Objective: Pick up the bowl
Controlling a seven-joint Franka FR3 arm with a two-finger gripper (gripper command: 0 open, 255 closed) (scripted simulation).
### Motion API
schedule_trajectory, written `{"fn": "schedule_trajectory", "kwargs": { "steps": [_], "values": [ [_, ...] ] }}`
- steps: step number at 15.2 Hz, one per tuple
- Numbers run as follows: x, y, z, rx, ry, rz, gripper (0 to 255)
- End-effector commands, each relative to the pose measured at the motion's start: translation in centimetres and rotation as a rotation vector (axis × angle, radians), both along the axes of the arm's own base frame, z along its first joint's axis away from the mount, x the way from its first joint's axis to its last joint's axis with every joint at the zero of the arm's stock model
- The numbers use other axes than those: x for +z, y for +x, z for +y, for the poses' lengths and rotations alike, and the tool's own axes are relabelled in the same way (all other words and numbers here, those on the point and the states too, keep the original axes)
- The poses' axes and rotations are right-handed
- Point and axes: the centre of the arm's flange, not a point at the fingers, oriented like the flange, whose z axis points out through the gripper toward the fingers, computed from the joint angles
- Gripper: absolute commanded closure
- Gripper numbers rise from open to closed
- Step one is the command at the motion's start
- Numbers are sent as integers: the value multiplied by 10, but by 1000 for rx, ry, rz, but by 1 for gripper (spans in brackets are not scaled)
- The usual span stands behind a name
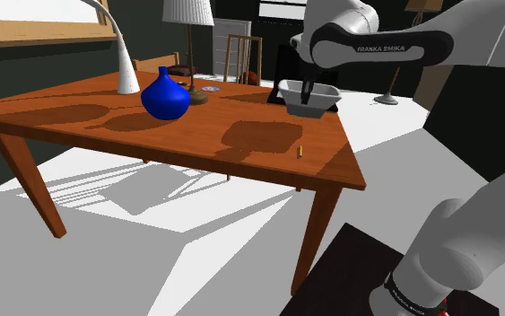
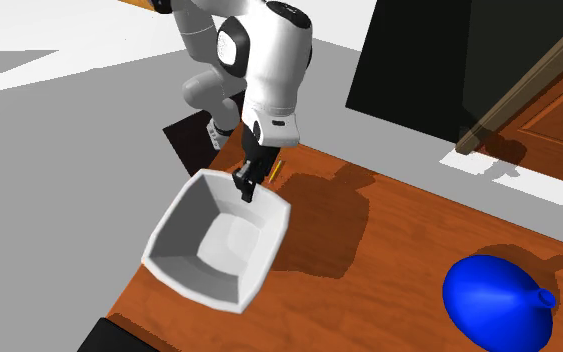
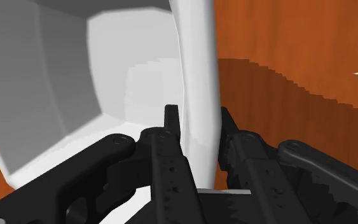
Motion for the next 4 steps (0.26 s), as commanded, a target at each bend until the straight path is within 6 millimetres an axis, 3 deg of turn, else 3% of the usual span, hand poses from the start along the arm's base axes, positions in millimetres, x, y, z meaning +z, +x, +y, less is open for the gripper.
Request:
{"fn": "schedule_trajectory", "kwargs": {
  "steps": [1,4],
  "values": [
    [12,0,-1,0,-1,-2,255],
    [18,0,-1,0,-1,-2,255]
  ]
}}
